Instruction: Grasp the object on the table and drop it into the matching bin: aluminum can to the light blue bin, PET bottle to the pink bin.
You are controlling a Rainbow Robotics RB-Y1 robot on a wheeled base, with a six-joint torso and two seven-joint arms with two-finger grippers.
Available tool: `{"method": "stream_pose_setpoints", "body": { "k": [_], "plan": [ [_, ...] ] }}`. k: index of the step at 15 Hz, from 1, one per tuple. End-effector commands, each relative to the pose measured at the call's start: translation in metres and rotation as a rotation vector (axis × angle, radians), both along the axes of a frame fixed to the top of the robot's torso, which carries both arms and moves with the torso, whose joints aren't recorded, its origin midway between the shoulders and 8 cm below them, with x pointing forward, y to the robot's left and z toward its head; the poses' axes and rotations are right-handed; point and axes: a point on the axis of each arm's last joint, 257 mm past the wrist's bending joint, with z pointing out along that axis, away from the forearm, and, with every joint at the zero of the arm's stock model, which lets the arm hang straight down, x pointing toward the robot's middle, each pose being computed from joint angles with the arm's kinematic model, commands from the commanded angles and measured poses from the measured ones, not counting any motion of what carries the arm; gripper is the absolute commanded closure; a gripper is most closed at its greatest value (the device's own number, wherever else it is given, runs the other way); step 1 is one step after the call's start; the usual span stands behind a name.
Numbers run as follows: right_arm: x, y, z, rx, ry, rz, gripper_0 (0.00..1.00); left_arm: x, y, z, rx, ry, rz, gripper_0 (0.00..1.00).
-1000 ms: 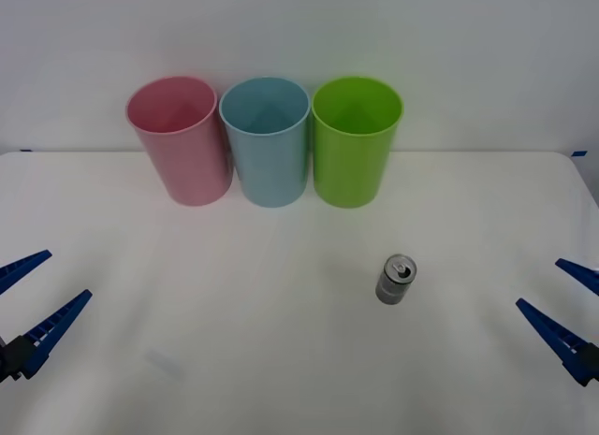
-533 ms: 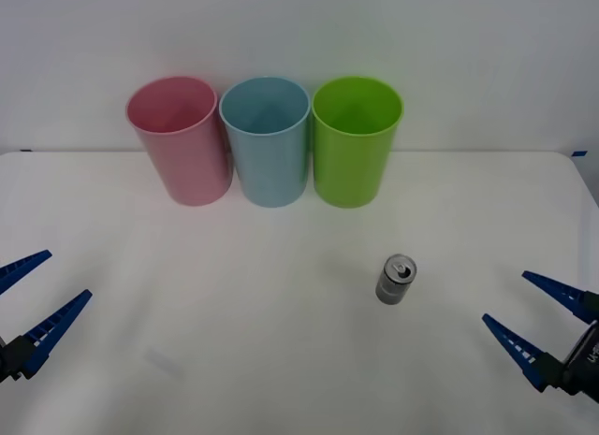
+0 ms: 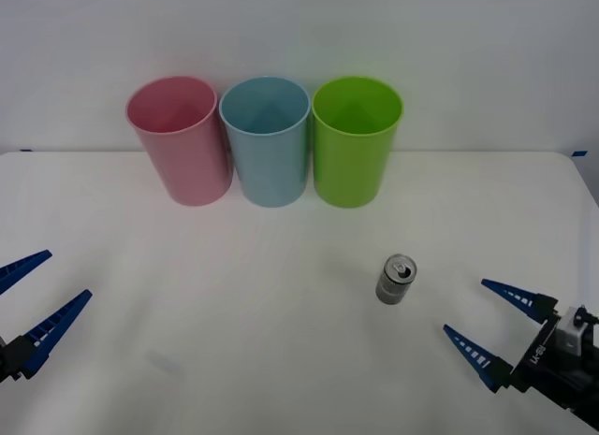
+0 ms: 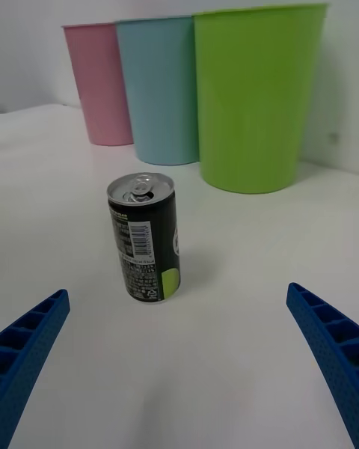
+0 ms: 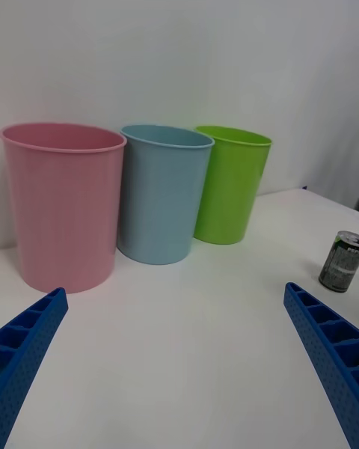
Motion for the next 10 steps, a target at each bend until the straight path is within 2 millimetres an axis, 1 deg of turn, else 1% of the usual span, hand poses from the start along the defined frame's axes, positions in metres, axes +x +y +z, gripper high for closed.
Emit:
{"method": "stream_pose_setpoints", "body": {
  "k": [1, 6, 10],
  "plan": [
    [0.002, 0.017, -0.011, 0.002, 0.022, 0.019, 0.00, 0.000, 0.000, 0.000, 0.000, 0.000, 0.000, 0.00],
    [0.012, 0.046, -0.021, 0.002, 0.030, 0.030, 0.00, 0.000, 0.000, 0.000, 0.000, 0.000, 0.000, 0.00],
    [0.026, 0.065, -0.024, 0.008, 0.015, -0.006, 0.00, 0.000, 0.000, 0.000, 0.000, 0.000, 0.000, 0.00]
  ]
}}
